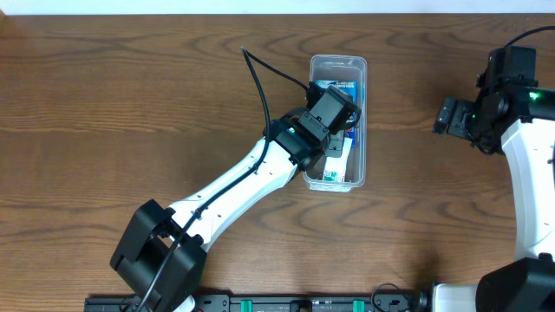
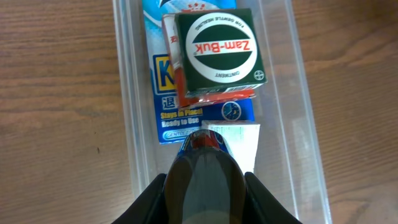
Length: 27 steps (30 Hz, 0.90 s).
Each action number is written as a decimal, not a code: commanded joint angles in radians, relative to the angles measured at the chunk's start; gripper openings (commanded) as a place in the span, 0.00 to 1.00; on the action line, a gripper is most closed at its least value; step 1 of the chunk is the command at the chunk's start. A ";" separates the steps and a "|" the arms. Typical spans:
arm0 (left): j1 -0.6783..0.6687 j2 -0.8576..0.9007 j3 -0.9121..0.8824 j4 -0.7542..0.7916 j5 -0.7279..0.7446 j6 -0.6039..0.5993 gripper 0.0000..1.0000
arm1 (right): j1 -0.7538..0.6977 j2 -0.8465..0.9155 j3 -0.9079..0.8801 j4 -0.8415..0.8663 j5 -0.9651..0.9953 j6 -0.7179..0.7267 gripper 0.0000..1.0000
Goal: Pack container
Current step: 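Lower the dark bottle into the container beside the tube box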
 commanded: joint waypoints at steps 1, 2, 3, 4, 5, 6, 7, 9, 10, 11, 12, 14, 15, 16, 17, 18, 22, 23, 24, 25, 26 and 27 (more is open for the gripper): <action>-0.001 0.007 0.023 0.000 -0.023 0.021 0.31 | -0.005 0.003 0.002 -0.001 -0.003 0.012 0.99; -0.001 0.007 0.023 -0.001 -0.024 0.021 0.31 | -0.005 0.003 0.002 0.000 -0.003 0.012 0.99; -0.001 0.007 0.023 -0.001 -0.024 0.021 0.31 | -0.005 0.003 0.002 0.000 -0.003 0.012 0.99; -0.001 0.008 0.023 -0.001 -0.028 0.021 0.30 | -0.005 0.003 0.002 0.000 -0.003 0.012 0.99; -0.002 0.008 0.023 -0.001 -0.040 0.021 0.30 | -0.005 0.003 0.002 0.000 -0.003 0.012 0.99; -0.002 0.010 0.023 -0.001 -0.048 0.021 0.30 | -0.005 0.003 0.002 0.000 -0.003 0.012 0.99; -0.002 0.011 0.023 -0.002 -0.060 0.021 0.30 | -0.005 0.003 0.002 0.000 -0.003 0.012 0.99; -0.002 0.019 0.023 -0.004 -0.069 0.021 0.30 | -0.005 0.003 0.002 -0.001 -0.003 0.012 0.99; -0.002 0.026 0.023 -0.005 -0.069 0.021 0.30 | -0.005 0.003 0.002 0.000 -0.003 0.012 0.99; -0.003 0.034 0.023 -0.008 -0.069 0.021 0.30 | -0.005 0.003 0.002 0.000 -0.003 0.012 0.99; -0.006 0.043 0.023 -0.011 -0.069 0.021 0.30 | -0.005 0.003 0.002 0.000 -0.003 0.012 0.99; -0.010 0.062 0.023 -0.015 -0.069 0.021 0.30 | -0.005 0.003 0.002 -0.001 -0.003 0.012 0.99; -0.013 0.074 0.023 -0.016 -0.069 0.021 0.30 | -0.005 0.003 0.002 0.000 -0.003 0.012 0.99; -0.014 0.084 0.023 -0.016 -0.069 0.021 0.30 | -0.005 0.003 0.002 -0.001 -0.003 0.012 0.99; -0.017 0.089 0.023 -0.016 -0.069 0.021 0.30 | -0.005 0.003 0.002 0.000 -0.003 0.012 0.99; -0.018 0.093 0.023 -0.016 -0.069 0.021 0.30 | -0.005 0.003 0.002 -0.001 -0.003 0.012 0.99; -0.020 0.095 0.023 -0.016 -0.069 0.020 0.30 | -0.005 0.003 0.002 0.000 -0.003 0.012 0.99; -0.020 0.095 0.023 -0.016 -0.069 0.020 0.30 | -0.005 0.003 0.002 -0.001 -0.003 0.012 0.99; -0.020 0.095 0.023 -0.017 -0.069 0.017 0.30 | -0.005 0.003 0.002 -0.001 -0.003 0.012 0.99; -0.020 0.096 0.023 -0.018 -0.069 0.015 0.30 | -0.005 0.003 0.002 0.000 -0.003 0.012 0.99; -0.020 0.096 0.023 -0.021 -0.069 0.005 0.30 | -0.005 0.003 0.002 0.000 -0.003 0.012 0.99; -0.020 0.096 0.023 -0.023 -0.067 0.002 0.30 | -0.005 0.003 0.002 0.000 -0.003 0.012 0.99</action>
